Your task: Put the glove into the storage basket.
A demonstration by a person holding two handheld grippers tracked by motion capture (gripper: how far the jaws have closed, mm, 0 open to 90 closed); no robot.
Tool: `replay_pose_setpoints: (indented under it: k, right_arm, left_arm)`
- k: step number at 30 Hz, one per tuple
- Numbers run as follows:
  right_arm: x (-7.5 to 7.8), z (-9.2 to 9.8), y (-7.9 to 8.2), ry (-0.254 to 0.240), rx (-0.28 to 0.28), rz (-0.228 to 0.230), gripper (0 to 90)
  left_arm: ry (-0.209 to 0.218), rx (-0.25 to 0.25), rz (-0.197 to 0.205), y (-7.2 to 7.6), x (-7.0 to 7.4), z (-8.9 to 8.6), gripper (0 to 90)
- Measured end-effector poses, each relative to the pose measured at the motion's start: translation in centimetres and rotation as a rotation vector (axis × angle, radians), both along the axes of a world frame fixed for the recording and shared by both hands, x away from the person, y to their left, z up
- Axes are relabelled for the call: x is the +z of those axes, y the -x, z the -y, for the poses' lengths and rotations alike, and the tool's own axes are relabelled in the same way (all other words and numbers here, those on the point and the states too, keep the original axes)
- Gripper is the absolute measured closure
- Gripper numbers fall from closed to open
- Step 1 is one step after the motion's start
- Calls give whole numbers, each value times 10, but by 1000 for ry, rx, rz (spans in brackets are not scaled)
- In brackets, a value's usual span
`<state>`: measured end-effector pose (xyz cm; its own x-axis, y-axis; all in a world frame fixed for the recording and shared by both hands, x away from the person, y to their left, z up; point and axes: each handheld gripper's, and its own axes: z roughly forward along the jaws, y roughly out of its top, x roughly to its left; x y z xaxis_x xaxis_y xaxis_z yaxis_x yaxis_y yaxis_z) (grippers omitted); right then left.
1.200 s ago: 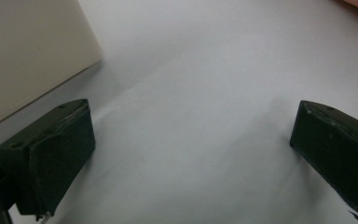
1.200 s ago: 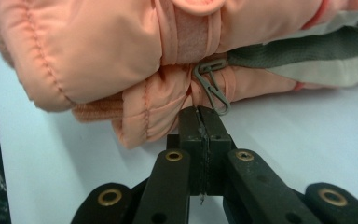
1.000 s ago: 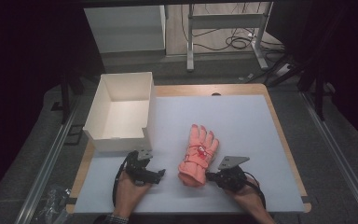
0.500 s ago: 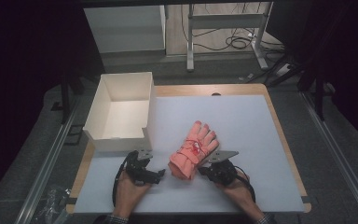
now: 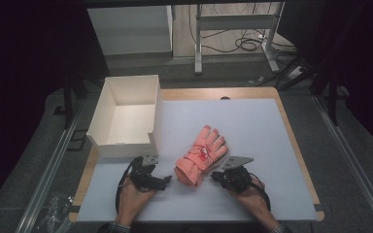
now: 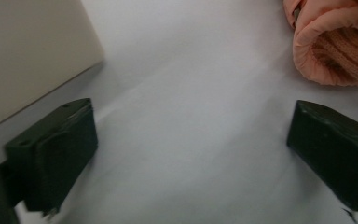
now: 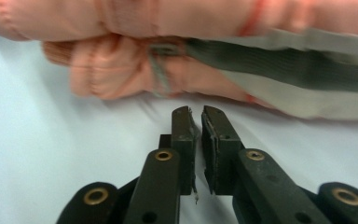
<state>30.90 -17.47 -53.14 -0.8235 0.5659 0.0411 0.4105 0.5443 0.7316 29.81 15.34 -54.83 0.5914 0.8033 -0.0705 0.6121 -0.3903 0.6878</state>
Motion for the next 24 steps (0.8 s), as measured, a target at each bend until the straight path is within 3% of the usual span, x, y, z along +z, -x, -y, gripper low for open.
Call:
replay_pose_setpoints:
  k: [3, 7, 8, 13, 17, 24]
  right_arm:
    - [2, 14, -3, 2, -45, 16, 737]
    - [4, 24, -5, 6, -77, 26, 677]
    - [5, 32, -8, 8, -101, 33, 616]
    - [6, 45, -12, 10, -141, 43, 506]
    - [5, 62, -20, 22, -194, 65, 392]
    - [6, 80, -27, 47, -253, 88, 317]
  left_arm:
    - [29, -22, -22, -1, 8, -4, 39]
    - [56, -31, -19, 0, 18, -4, 35]
    - [60, -35, -20, 0, 21, -4, 35]
    - [58, -69, -37, 0, 35, -1, 27]
    - [79, -104, -40, -1, 51, 6, 9]
    - [79, -158, -28, -6, 72, 28, 0]
